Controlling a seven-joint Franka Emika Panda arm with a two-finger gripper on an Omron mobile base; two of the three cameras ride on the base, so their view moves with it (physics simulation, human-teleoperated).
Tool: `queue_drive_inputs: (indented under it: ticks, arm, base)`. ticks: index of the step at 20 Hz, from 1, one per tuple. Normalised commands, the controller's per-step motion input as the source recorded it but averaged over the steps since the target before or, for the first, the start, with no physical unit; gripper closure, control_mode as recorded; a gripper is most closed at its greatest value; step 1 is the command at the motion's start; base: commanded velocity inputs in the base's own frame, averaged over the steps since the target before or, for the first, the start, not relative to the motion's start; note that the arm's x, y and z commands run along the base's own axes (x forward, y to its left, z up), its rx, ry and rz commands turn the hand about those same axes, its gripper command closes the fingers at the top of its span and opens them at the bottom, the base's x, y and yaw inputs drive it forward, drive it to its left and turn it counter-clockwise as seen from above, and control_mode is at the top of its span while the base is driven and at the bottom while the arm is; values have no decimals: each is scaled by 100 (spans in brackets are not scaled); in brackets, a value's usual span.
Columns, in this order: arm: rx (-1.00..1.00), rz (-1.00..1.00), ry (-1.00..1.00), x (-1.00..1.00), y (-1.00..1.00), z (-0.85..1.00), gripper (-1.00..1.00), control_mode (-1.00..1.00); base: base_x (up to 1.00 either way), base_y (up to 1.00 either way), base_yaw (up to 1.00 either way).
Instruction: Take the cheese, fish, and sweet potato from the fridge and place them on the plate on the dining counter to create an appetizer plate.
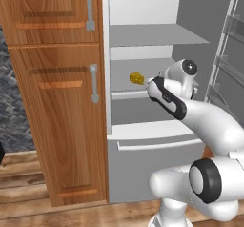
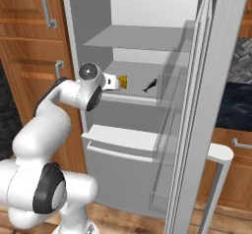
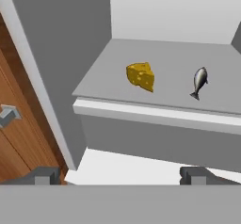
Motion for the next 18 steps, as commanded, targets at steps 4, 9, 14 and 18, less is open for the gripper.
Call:
queue_drive_inputs:
  ticks: [4, 9, 14, 18]
  arm:
    - [0, 1, 0, 10, 0, -16, -100, -100]
    - [0, 0, 0, 19, 0, -9, -100, -100]
    - [0, 0, 0, 23, 0, 0, -100, -100]
    - [0, 0, 0, 22, 0, 0, -100, -100]
  base:
    - [0, 0, 0]
    - [0, 0, 0]
    - [0, 0, 0]
    - [0, 0, 0]
